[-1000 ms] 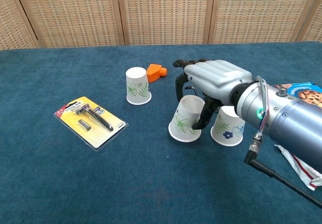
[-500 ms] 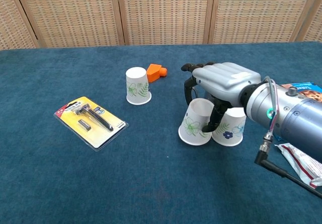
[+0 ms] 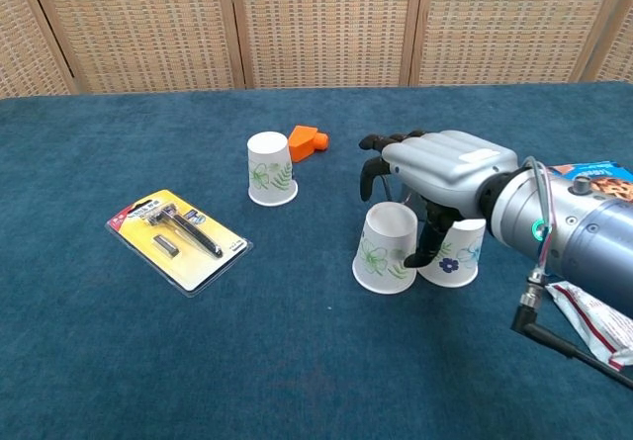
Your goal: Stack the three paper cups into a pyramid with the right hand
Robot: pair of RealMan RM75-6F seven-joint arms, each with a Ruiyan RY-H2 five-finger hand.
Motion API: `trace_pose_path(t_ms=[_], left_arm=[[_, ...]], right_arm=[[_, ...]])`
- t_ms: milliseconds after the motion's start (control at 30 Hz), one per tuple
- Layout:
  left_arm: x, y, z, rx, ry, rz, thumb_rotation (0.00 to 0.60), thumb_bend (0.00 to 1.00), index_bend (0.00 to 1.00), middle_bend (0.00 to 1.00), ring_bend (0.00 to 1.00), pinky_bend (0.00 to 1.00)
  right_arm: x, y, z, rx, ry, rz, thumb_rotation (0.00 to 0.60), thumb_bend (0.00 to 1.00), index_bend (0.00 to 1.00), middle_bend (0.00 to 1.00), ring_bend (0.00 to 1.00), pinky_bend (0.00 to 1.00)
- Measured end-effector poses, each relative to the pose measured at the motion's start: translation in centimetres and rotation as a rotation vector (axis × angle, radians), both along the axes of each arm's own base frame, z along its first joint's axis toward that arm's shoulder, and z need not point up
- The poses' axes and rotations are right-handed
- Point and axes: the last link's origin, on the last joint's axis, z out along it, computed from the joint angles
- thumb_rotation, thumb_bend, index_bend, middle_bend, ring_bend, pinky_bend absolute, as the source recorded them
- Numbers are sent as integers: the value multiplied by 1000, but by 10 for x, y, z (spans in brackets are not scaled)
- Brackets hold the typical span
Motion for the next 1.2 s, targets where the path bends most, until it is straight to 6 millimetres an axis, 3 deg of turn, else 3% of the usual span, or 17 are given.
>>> trace_pose_path(t_ms=[433,600,767,933,1200], left_arm=[[0,0,1,4,-3,-2,600,285,23,0,0,0],[0,0,0,2,-4,-3,600,285,23,0,0,0],[-1,1,0,0,-5,0,600,285,23,0,0,0],[-3,3,2,10,-9,11,600,284,23,0,0,0],[-7,5,0,5,-7,18,600,285,23,0,0,0]], right_arm=[[15,11,27,-23,-7,32,600,71,233,0,0,0],[35,13,49,-57,-52,77,600,71,233,0,0,0],[61,1,63,-98,-64,121,600,71,233,0,0,0],[81,-17,59,-100,-69,126,600,71,233,0,0,0],[89,-52,30,-94,-34,95,600,72,233,0,0,0]])
